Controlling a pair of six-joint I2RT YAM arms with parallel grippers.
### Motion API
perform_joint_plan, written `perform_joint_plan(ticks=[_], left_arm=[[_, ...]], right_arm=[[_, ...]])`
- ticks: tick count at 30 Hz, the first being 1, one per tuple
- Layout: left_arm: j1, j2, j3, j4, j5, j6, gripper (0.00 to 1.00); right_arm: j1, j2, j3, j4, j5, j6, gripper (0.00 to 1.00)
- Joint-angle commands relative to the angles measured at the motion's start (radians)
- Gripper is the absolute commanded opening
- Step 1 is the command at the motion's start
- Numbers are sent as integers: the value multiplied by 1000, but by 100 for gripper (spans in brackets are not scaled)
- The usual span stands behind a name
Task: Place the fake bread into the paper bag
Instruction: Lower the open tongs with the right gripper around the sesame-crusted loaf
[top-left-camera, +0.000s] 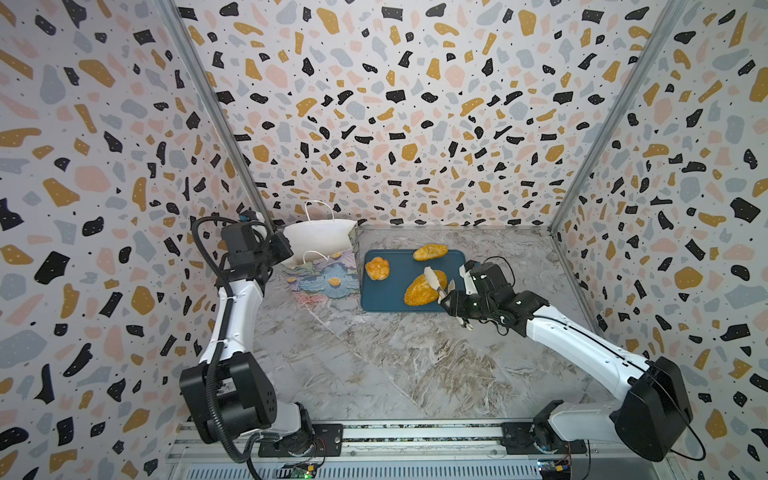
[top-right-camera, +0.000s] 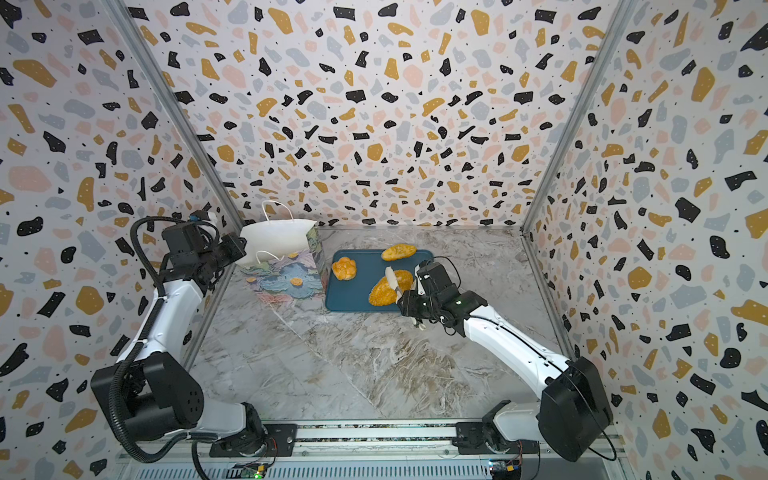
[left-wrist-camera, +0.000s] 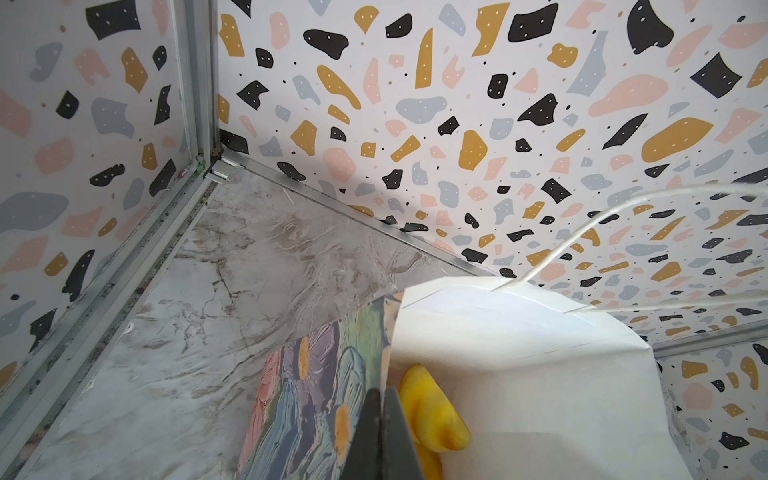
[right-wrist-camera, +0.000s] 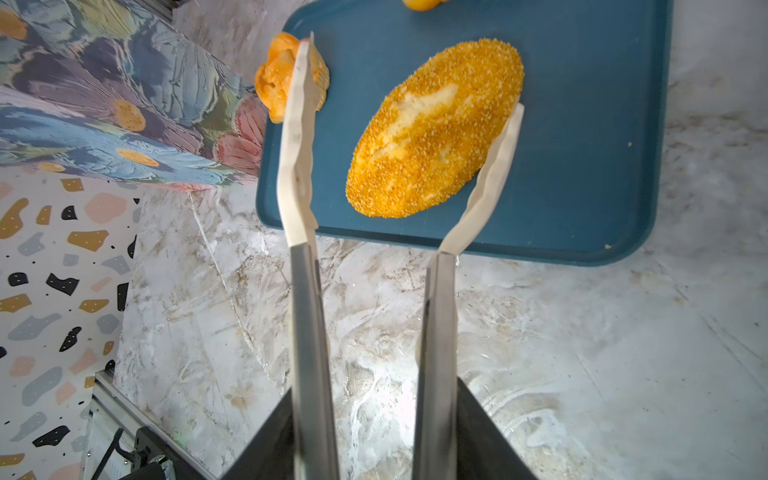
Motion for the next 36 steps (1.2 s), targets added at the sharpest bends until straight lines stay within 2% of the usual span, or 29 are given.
perform_joint_plan(ticks=[1, 14, 36], left_arm=[[1, -27, -9, 32, 13, -5, 0], [1, -22, -10, 31, 9, -2, 0], [-1, -24, -7, 24, 2, 2, 0]], right_arm=[[-1, 11, -11, 24, -41, 21, 53], [-26, 62, -43, 126, -149, 25, 53], [-59, 83, -106, 215, -211, 51, 54]])
